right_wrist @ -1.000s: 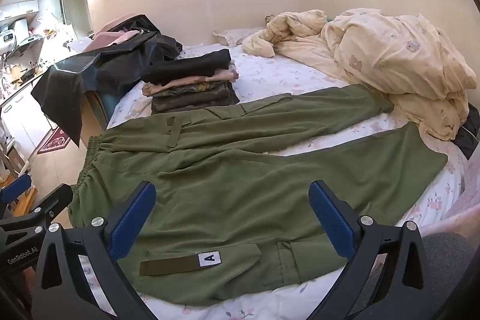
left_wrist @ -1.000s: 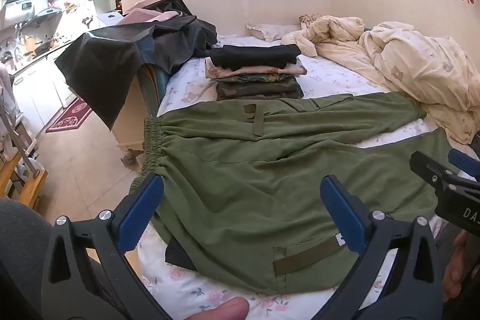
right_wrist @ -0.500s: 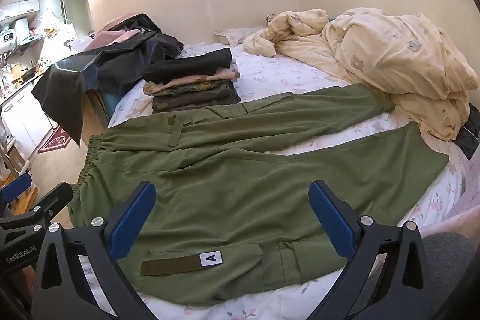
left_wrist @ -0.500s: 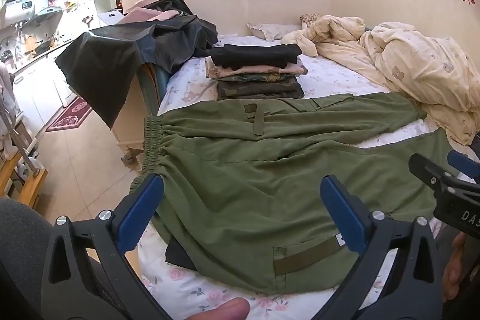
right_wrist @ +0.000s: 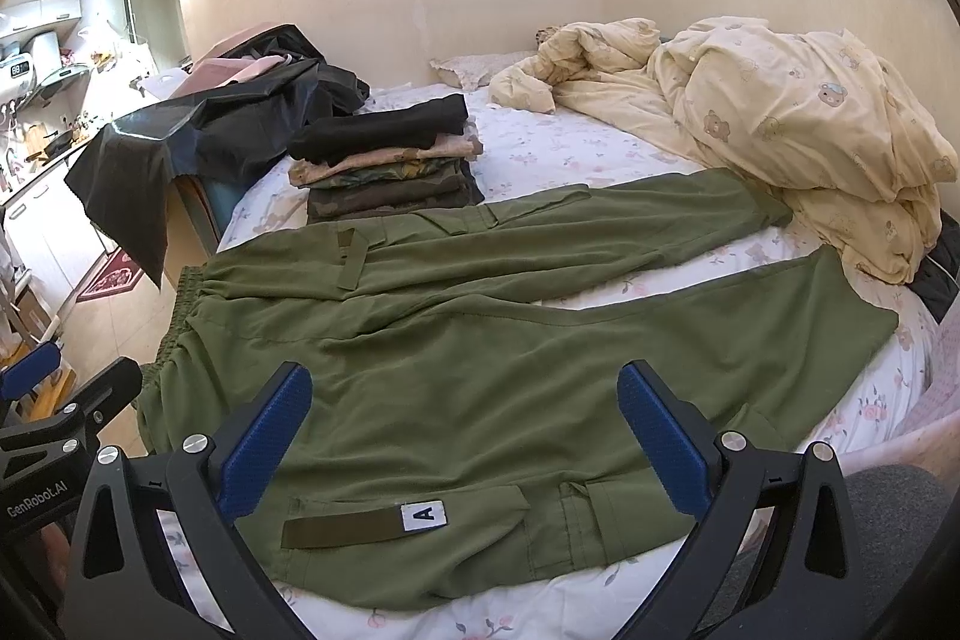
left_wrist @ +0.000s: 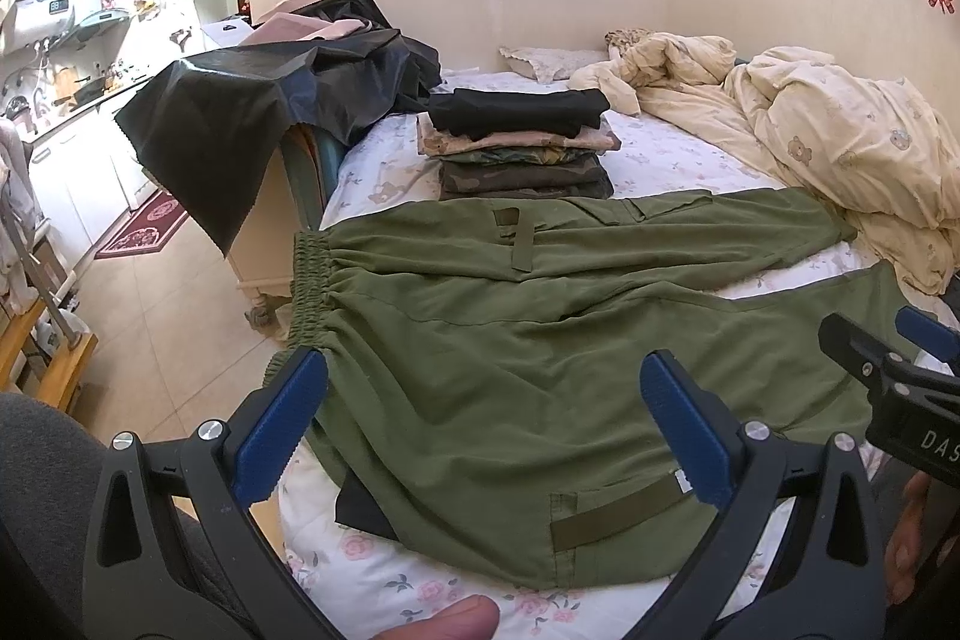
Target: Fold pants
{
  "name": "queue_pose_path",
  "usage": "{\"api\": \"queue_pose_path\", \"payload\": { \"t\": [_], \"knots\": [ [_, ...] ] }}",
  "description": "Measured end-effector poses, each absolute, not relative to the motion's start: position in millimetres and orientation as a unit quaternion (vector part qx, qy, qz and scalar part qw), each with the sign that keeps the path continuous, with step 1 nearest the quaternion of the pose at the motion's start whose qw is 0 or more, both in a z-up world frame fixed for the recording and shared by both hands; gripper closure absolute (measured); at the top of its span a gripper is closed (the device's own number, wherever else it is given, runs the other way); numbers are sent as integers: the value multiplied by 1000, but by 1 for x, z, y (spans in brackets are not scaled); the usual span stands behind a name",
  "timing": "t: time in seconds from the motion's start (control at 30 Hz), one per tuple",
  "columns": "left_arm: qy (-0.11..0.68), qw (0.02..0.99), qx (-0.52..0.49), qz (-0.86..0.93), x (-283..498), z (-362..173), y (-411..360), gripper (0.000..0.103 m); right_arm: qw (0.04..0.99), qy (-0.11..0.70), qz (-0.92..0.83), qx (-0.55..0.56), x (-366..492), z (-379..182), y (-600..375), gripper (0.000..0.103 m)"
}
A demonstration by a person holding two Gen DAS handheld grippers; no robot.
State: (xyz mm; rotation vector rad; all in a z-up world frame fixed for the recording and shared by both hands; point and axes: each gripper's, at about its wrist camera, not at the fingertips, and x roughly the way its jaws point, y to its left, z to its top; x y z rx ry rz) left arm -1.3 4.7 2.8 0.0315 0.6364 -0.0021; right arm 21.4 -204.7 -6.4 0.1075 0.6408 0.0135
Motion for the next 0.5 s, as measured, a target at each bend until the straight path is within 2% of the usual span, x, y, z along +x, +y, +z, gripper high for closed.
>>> {"api": "queue_pose_path", "payload": {
  "t": [0.5],
  "knots": [
    [314, 949, 14, 0, -1, 1, 6, 0, 947, 316, 6, 52, 21, -7, -204, 0]
  ]
}}
